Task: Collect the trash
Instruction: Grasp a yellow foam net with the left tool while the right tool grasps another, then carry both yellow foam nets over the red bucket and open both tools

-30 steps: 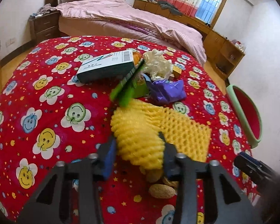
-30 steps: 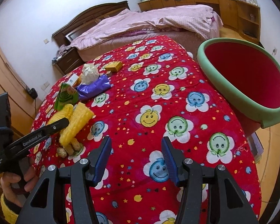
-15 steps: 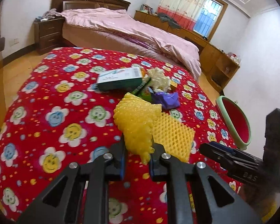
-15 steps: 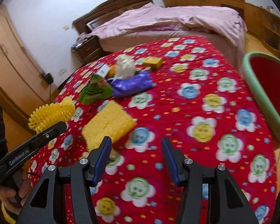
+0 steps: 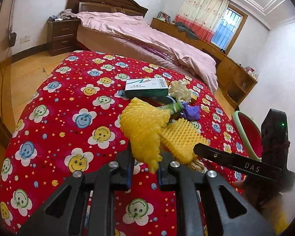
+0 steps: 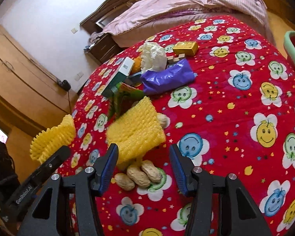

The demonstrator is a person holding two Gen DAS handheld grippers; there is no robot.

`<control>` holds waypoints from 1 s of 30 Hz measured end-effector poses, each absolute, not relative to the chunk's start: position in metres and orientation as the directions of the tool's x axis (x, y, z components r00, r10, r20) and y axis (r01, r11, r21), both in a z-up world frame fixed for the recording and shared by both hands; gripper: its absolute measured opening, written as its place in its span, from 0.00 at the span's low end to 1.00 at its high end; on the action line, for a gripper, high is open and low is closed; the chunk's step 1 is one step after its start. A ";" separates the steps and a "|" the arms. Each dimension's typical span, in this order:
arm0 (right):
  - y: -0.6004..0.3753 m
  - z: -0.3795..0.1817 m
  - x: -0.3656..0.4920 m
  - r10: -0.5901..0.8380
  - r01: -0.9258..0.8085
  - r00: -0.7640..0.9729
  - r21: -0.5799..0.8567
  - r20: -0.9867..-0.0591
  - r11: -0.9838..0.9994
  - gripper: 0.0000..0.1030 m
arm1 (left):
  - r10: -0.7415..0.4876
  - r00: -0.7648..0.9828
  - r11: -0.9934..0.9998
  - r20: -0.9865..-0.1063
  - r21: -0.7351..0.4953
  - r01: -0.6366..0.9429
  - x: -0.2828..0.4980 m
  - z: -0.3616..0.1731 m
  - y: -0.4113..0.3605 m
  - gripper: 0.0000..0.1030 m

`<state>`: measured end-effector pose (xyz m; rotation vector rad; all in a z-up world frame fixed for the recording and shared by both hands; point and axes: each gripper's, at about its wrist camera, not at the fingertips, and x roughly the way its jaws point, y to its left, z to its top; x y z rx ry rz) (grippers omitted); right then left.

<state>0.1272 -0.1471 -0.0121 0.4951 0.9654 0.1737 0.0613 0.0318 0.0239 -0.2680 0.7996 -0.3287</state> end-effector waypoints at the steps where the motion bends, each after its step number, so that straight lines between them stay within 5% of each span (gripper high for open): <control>1: -0.145 -0.011 0.128 0.352 0.075 0.567 0.472 -0.745 0.878 0.53 | -0.386 0.652 0.915 -0.653 -0.358 0.184 0.061 0.024 0.032 0.17; 7: -0.143 -0.015 0.138 0.342 0.089 0.567 0.469 -0.749 0.879 0.53 | -0.388 0.649 0.915 -0.654 -0.360 0.184 0.059 0.022 0.032 0.17; 9: -0.143 -0.016 0.139 0.339 0.092 0.569 0.467 -0.749 0.879 0.31 | -0.388 0.650 0.915 -0.653 -0.357 0.188 0.057 0.023 0.032 0.17; 12: -0.144 -0.015 0.135 0.340 0.087 0.583 0.473 -0.738 0.877 0.14 | -0.388 0.653 0.915 -0.651 -0.356 0.190 0.053 0.025 0.032 0.17; 30: -0.186 0.059 0.061 0.188 0.088 0.796 0.418 -0.576 0.904 0.10 | -0.463 0.623 0.884 -0.630 -0.381 0.271 0.042 0.048 -0.005 0.17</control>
